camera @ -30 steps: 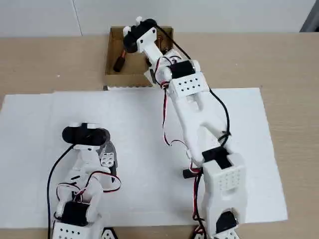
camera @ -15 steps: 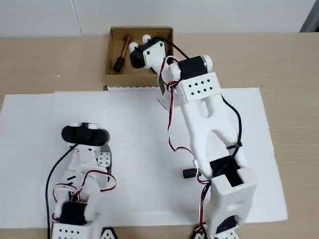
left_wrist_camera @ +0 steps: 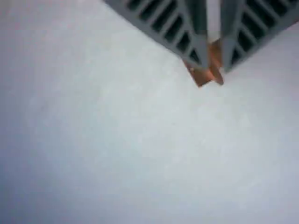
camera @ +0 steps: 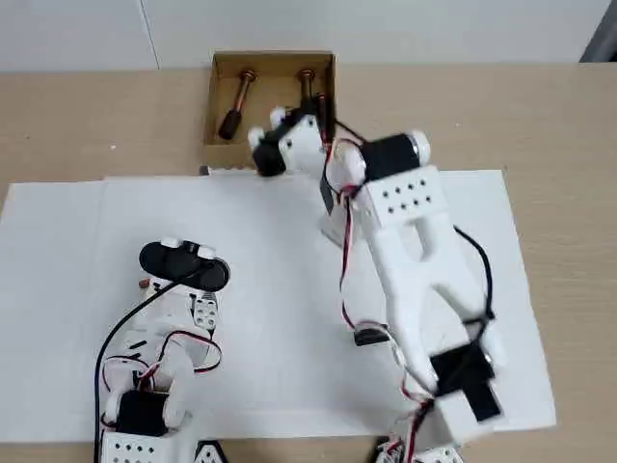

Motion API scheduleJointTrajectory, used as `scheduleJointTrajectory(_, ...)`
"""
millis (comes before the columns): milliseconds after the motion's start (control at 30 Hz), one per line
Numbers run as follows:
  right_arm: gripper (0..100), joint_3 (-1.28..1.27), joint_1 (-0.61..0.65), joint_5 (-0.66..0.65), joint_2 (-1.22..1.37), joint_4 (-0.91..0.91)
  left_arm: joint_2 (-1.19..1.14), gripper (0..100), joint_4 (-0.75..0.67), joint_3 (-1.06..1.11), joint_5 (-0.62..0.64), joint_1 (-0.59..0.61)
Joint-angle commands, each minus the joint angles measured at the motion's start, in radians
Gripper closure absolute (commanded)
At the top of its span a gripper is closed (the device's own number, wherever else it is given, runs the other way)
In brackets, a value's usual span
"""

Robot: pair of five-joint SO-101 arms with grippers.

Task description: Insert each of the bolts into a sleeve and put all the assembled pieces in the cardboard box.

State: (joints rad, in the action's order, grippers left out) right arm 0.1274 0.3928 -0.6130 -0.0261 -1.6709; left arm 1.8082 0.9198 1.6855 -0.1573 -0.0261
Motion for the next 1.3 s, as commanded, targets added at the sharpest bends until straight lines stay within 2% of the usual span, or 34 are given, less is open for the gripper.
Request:
scheduleJointTrajectory(0,90.5,-0.161,0.010,-0.071,-0.142,0.001,0.009,99,-0.006,-0.007,-0.006,0.003)
scheduleJointTrajectory(333,90.2,-0.618,0.010,-0.302,-0.427,0.128,0.009,99,-0.006,-0.007,-0.006,0.003)
scheduleJointTrajectory(467,83.6,-0.764,0.010,-0.362,-0.509,0.176,0.009,99,-0.006,-0.007,-0.006,0.003)
scheduleJointTrajectory(1067,83.6,-0.904,0.084,-0.371,-0.533,0.222,0.009,99,-0.006,-0.005,-0.006,0.002)
scheduleJointTrajectory(1267,83.6,-0.970,0.079,-0.374,-0.532,0.314,0.009,99,-0.006,-0.005,-0.006,0.002)
